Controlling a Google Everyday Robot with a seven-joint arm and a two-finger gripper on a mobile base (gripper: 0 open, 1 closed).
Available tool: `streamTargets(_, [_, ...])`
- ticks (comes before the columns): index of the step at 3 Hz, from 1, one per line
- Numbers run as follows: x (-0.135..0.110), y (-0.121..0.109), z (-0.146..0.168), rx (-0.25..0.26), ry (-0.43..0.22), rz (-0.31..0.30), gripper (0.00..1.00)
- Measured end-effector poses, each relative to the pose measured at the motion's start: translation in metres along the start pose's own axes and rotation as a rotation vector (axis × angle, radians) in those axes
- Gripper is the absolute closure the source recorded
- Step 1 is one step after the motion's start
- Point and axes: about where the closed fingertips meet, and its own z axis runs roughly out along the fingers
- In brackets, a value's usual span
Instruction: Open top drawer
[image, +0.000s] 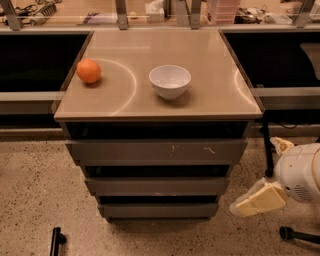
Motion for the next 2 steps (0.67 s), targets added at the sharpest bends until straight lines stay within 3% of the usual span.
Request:
streamTargets(1, [0.0061,-0.0065,0.0367,0.011,-0.134,0.077,0.0])
streamTargets(2, [-0.0006,-0.01,0.0377,0.019,-0.167,0.083,0.19])
